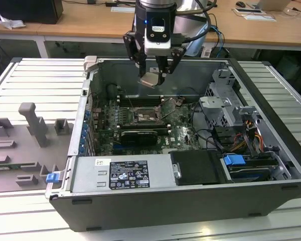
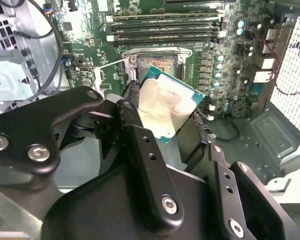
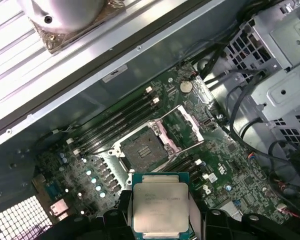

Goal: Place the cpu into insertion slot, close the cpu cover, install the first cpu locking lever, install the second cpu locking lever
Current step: 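Place the cpu into insertion slot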

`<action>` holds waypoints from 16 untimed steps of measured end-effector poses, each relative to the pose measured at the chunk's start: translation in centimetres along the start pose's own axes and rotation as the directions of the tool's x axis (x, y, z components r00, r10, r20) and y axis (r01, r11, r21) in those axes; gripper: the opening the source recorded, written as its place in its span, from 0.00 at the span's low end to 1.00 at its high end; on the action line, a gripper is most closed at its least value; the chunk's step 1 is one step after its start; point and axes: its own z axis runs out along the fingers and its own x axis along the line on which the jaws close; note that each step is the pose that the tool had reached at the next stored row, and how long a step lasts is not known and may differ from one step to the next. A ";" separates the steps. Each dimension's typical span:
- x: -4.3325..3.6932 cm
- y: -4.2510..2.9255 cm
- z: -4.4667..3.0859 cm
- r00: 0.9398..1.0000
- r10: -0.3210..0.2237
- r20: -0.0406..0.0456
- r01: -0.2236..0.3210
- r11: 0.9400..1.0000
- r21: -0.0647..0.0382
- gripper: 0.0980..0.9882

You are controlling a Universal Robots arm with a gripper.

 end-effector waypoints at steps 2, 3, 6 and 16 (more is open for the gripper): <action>0.00 0.00 0.03 0.999 0.038 0.003 -0.038 0.999 0.000 0.49; 0.00 0.00 0.04 0.998 0.057 0.004 -0.057 0.998 -0.001 0.49; 0.00 0.00 0.07 0.995 0.099 0.007 -0.099 0.995 -0.001 0.49; -0.03 0.00 0.21 0.966 0.259 0.018 -0.259 0.966 -0.005 0.49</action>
